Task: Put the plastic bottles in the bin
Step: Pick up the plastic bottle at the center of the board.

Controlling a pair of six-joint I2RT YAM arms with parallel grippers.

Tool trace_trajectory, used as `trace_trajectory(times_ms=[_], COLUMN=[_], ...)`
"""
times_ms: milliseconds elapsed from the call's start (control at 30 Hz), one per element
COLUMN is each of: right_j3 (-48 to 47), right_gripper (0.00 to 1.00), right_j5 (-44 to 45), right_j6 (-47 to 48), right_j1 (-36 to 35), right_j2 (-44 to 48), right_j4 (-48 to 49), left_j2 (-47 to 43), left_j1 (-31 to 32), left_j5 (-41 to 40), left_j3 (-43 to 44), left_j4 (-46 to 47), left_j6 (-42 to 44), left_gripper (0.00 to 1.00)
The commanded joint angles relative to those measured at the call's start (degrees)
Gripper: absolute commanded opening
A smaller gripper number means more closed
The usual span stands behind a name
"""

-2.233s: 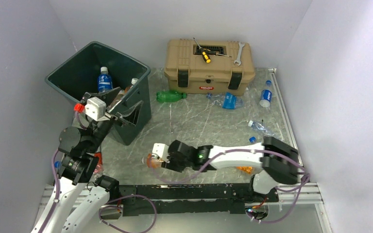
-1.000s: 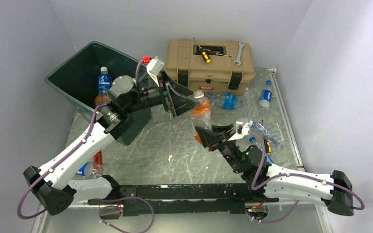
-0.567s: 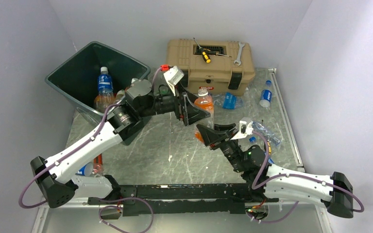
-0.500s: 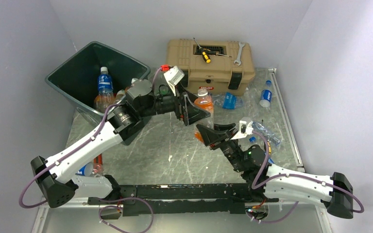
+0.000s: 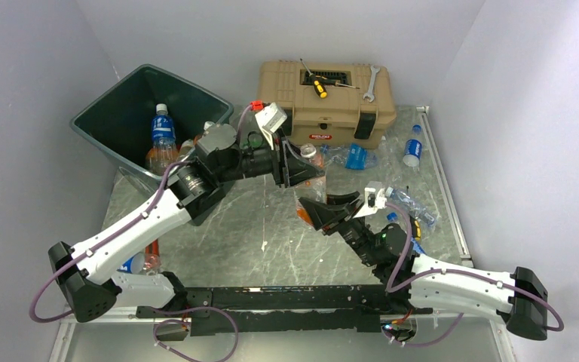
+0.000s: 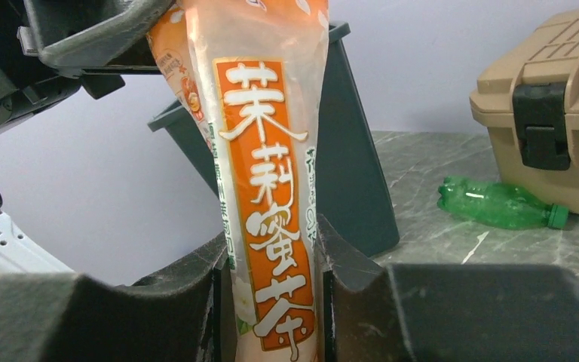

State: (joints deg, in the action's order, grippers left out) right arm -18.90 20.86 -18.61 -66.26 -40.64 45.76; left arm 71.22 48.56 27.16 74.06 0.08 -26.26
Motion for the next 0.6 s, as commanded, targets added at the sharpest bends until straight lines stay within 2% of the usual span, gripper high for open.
trace_trajectory(times_ms=[0, 100, 133, 200, 333, 400, 467, 567], right_j3=[-0.97, -0.98, -1.16, -2.03, -5.32, -6.86, -7.95, -8.78], right_gripper=[0.27, 0.29, 0.3, 0.39, 0.65, 0.75, 0.79, 0.81], right_j5=[-1.88, -1.9, -2.07, -2.56, -5.36, -6.59, -7.31, -7.23], right_j6=[-1.06, -1.24, -1.33, -1.3, -0.15, 0.43, 0.86, 1.36], right_j1=[0.49, 0.67, 0.69, 0.78, 0.87, 0.87, 0.87, 0.87], right_j2=[0.72, 0.8, 0.74, 0.8, 0.73, 0.57, 0.5, 1.21], right_j4=[0.07, -0.46, -0.91, -2.98, -9.67, -12.69, -15.18, -18.41], left_j2=[0.2, 0.28, 0.24, 0.11, -0.73, -1.32, -1.91, -2.67], left_j1=[0.77, 0.85, 0.94, 1.0, 1.01, 0.95, 0.93, 1.0], left_j5=[1.87, 1.96, 1.94, 1.93, 0.72, -0.21, -0.94, -1.99], left_j3=[0.58, 0.88, 1.03, 1.2, 1.38, 1.61, 1.76, 2.09], left_j4=[3.53, 2.98, 2.79, 2.39, 1.6, 1.02, 0.7, 0.18], left_j6=[1.25, 1.7, 1.92, 2.36, 3.57, 4.36, 5.16, 6.11], left_gripper=[0.21, 0.03, 0.0, 0.0, 0.0, 0.0, 0.0, 0.0])
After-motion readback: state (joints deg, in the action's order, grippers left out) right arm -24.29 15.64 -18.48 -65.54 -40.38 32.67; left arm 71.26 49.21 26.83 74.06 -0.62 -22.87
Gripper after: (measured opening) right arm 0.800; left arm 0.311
